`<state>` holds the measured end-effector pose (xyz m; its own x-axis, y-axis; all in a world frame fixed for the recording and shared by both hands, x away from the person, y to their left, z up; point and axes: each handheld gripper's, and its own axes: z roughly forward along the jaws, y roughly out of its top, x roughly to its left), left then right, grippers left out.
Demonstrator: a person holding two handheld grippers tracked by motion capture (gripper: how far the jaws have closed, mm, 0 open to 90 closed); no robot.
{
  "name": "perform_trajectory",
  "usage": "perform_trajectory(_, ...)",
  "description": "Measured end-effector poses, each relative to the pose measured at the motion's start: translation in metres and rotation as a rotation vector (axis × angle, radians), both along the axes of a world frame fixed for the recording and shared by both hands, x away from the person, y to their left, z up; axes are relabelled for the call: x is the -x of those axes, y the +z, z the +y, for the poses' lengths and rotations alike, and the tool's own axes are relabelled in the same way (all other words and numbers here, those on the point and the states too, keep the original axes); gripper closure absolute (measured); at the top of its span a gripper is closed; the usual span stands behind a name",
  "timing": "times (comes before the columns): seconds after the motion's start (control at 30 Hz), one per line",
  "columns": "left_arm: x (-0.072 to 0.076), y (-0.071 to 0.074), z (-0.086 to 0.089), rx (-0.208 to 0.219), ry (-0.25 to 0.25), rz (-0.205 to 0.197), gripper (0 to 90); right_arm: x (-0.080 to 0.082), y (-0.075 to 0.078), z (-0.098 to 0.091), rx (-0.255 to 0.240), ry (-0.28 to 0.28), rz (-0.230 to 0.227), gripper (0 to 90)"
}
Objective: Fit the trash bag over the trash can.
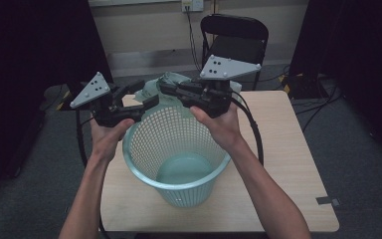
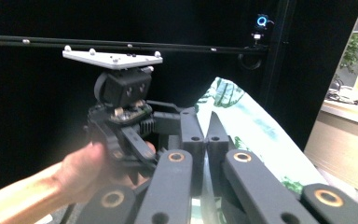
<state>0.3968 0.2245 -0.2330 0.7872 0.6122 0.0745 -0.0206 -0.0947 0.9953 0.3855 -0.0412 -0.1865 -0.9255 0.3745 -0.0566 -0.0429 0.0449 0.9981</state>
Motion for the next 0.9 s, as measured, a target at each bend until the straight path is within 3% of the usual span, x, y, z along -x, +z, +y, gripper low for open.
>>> perform_trajectory(0.03,0.001,0.0,0.0,-0.006,-0.013,-0.007,46.9,0.0,0.0,0.001,-0.002,0.006,0.003,90.0)
perform_trajectory(0.07,0.003,0.001,0.0,-0.017,-0.005,-0.012,68.7,-0.001,-0.002,0.003,0.003,0.016,0.011,90.0)
perform_trajectory(0.1,0.003,0.001,0.0,-0.017,-0.005,-0.012,77.1,-0.001,-0.002,0.003,0.003,0.016,0.011,90.0)
perform_trajectory(0.13,0.003,0.002,0.0,-0.022,-0.019,-0.01,77.1,0.0,-0.002,0.003,0.008,0.015,0.009,90.0)
perform_trajectory(0.17,0.004,0.002,0.0,-0.025,-0.023,-0.012,86.4,0.001,-0.002,0.003,0.009,0.01,0.008,85.7)
perform_trajectory(0.2,0.005,0.003,0.001,-0.022,-0.034,-0.009,90.0,0.003,-0.001,0.001,0.005,-0.013,0.009,72.5)
perform_trajectory(0.23,0.006,0.003,0.003,-0.011,-0.042,-0.006,90.0,0.003,-0.001,0.001,0.005,-0.013,0.009,72.5)
perform_trajectory(0.27,0.011,0.004,0.007,-0.001,-0.049,-0.009,90.0,0.004,-0.002,-0.008,0.019,-0.03,0.003,61.5)
perform_trajectory(0.33,0.016,0.005,0.014,-0.006,-0.048,-0.016,90.0,0.004,-0.004,-0.016,0.036,-0.069,-0.002,50.9)
perform_trajectory(0.43,0.019,0.006,0.021,-0.002,-0.045,-0.016,90.0,0.001,-0.009,-0.029,0.048,-0.076,0.011,46.5)
perform_trajectory(0.47,0.02,0.005,0.028,0.024,-0.052,-0.011,90.0,-0.002,-0.018,-0.041,0.061,-0.109,0.028,42.4)
perform_trajectory(0.63,0.02,0.005,0.039,0.058,-0.074,-0.001,90.0,-0.008,-0.036,-0.053,0.099,-0.157,0.057,38.2)
perform_trajectory(0.67,0.02,0.005,0.04,0.075,-0.079,0.003,90.0,-0.016,-0.047,-0.053,0.122,-0.147,0.09,37.4)
perform_trajectory(0.73,0.02,0.006,0.041,0.081,-0.08,0.006,90.0,-0.019,-0.05,-0.052,0.133,-0.151,0.095,37.2)
perform_trajectory(0.8,0.021,0.007,0.04,0.076,-0.086,0.007,90.0,-0.025,-0.059,-0.047,0.169,-0.107,0.107,66.5)
perform_trajectory(0.83,0.021,0.007,0.04,0.076,-0.086,0.007,90.0,-0.025,-0.059,-0.047,0.169,-0.107,0.107,66.5)
perform_trajectory(0.87,0.025,0.008,0.041,0.088,-0.105,0.009,90.0,-0.022,-0.063,-0.049,0.154,-0.085,0.109,86.9)
perform_trajectory(0.9,0.025,0.008,0.041,0.088,-0.105,0.009,90.0,-0.022,-0.063,-0.049,0.154,-0.085,0.109,86.9)
